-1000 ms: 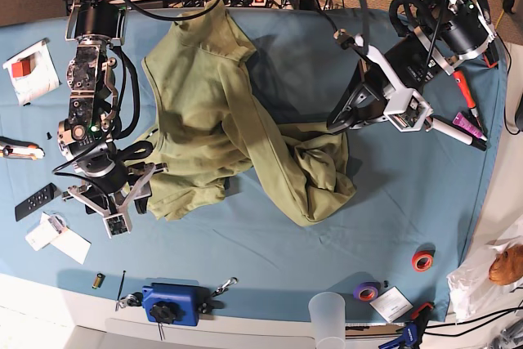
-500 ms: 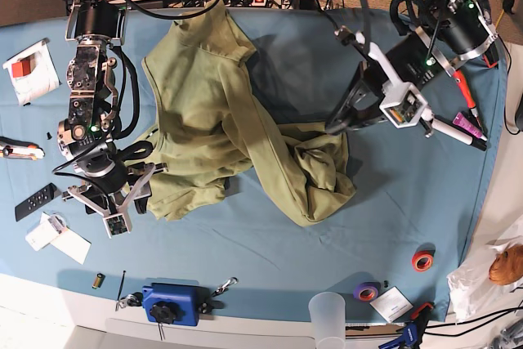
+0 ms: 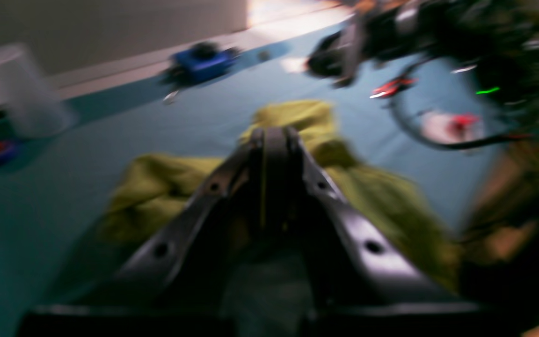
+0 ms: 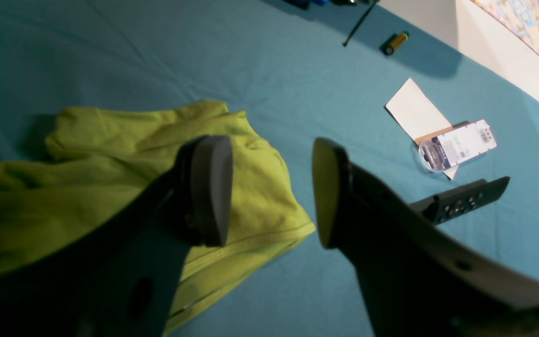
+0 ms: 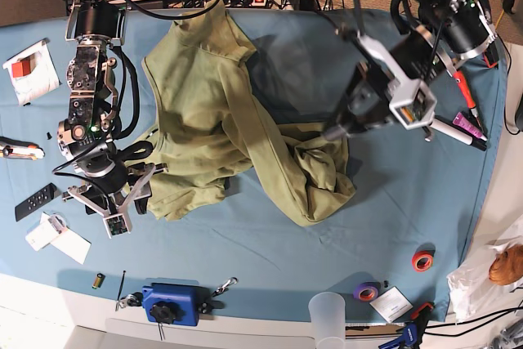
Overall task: Layout the t-shirt on the table in an organized manner, then fold the t-shirt properly
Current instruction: 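Open the left gripper and raise it away from the shirt, then move the left gripper toward the shirt's loose bunched end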
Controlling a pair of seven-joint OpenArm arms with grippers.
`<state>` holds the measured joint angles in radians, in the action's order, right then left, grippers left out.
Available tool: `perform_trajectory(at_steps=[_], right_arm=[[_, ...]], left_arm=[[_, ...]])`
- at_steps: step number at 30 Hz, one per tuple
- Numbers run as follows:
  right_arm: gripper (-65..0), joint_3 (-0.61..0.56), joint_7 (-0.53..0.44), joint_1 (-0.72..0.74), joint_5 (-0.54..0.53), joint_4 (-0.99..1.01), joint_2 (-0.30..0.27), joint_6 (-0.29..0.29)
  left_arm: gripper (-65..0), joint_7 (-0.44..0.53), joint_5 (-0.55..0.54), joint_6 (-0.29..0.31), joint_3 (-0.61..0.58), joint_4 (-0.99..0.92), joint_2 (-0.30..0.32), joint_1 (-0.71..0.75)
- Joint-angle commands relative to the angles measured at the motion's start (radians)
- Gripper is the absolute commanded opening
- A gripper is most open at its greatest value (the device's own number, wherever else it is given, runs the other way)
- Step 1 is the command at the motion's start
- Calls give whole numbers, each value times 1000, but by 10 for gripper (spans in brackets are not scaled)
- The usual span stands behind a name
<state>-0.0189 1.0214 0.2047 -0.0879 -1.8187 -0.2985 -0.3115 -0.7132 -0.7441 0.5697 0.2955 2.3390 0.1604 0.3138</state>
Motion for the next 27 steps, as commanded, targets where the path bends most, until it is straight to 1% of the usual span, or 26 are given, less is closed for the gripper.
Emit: perform_trajectory(at_steps=[1,3,4,6,7,9,12,17,22,24,27], right_arm=[[-371,6,-23,22,2,-18,-10,6],[-371,6,-23,22,2,-18,-10,5],[-371,6,-23,23,2,-18,-10,5],[-371,6,-23,23,2,-18,-10,5],[-371,6,-24,23,2,-18,-10,5],[-371,6,-24,23,2,-18,-10,5],[-371,6,-24,23,2,-18,-10,5],[-371,6,-24,23,2,-18,-10,5],[-371,6,-24,23,2,-18,-10,5],[-371,6,-24,23,2,-18,-10,5],[-371,6,-24,23,2,-18,-10,5]], left_arm=[[-650,33,22,-62,2,17,3,-20],[-650,32,104,-180,2,17,3,-35],[-650,33,138,-227,2,17,3,-39],[-650,34,190,-299,2,17,0,-40],[-650,32,205,-320,2,17,0,-40],[-650,31,243,-338,2,17,0,-40],[-650,31,317,-337,2,17,1,-40],[-650,31,492,-338,3,17,1,-39],[-650,31,605,-338,3,17,2,-40],[-650,34,672,-341,3,17,4,-40],[-650,34,766,-380,3,17,24,-39]])
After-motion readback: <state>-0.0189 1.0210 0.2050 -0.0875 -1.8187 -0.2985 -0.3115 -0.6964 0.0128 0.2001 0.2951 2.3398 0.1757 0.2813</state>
